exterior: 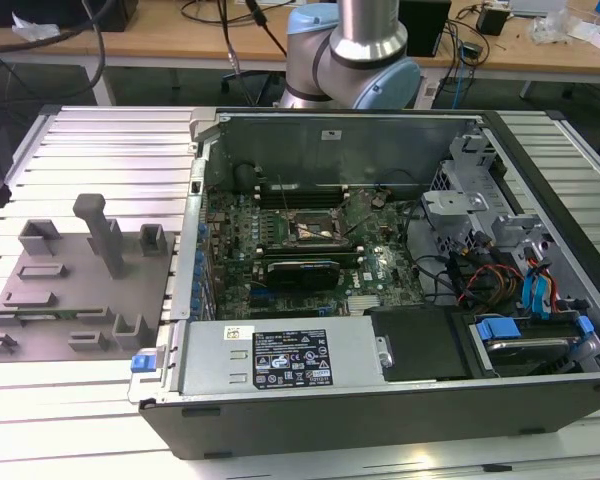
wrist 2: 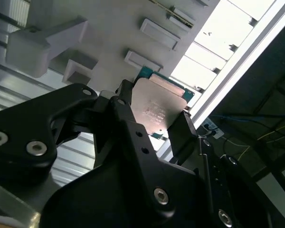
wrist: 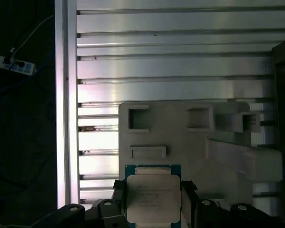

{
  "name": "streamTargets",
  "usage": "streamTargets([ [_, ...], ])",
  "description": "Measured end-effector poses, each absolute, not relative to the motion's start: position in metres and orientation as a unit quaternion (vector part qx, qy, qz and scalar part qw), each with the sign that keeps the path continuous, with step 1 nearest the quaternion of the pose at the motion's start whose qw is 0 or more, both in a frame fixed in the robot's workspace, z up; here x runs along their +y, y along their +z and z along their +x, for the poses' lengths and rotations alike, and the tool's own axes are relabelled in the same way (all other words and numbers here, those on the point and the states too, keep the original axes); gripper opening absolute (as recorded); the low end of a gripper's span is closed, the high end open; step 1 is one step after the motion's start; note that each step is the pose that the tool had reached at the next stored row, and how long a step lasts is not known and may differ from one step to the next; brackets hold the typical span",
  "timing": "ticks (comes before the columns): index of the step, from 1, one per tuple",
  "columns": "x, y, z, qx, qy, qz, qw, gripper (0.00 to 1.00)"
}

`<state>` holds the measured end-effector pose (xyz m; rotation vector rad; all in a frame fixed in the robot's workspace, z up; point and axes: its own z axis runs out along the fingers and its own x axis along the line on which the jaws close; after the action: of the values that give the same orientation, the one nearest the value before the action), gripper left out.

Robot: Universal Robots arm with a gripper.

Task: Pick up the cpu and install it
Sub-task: 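Pick up the cpu and move it towards the insertion slot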

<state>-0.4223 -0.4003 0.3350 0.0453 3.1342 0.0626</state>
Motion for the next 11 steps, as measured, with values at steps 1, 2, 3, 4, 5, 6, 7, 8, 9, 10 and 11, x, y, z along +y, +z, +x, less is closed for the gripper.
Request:
streamTargets([
  [1, -0.4, 0.339, -0.422, 1.0, 0.02, 0.014, 0.003, 0.55],
  [2, -0.4, 0.341, -0.422, 1.0, 0.02, 0.014, 0.003, 0.55],
  [3, -0.399, 0.344, -0.422, 1.0, 0.02, 0.014, 0.003, 0.55],
  [4, -0.399, 0.347, -0.422, 1.0, 0.02, 0.014, 0.003, 0.55],
  [5, -0.398, 0.35, -0.422, 1.0, 0.02, 0.014, 0.003, 0.55],
  [6, -0.398, 0.353, -0.422, 1.0, 0.02, 0.014, 0.003, 0.55],
  [7, -0.398, 0.354, -0.422, 1.0, 0.02, 0.014, 0.003, 0.55],
  [8, -0.397, 0.358, -0.422, 1.0, 0.02, 0.014, 0.003, 0.55],
  [9, -0.397, 0.362, -0.422, 1.0, 0.02, 0.014, 0.003, 0.55],
  [10, -0.396, 0.365, -0.422, 1.0, 0.02, 0.014, 0.003, 0.55],
  [11, -0.396, 0.368, -0.422, 1.0, 0.02, 0.014, 0.003, 0.55],
])
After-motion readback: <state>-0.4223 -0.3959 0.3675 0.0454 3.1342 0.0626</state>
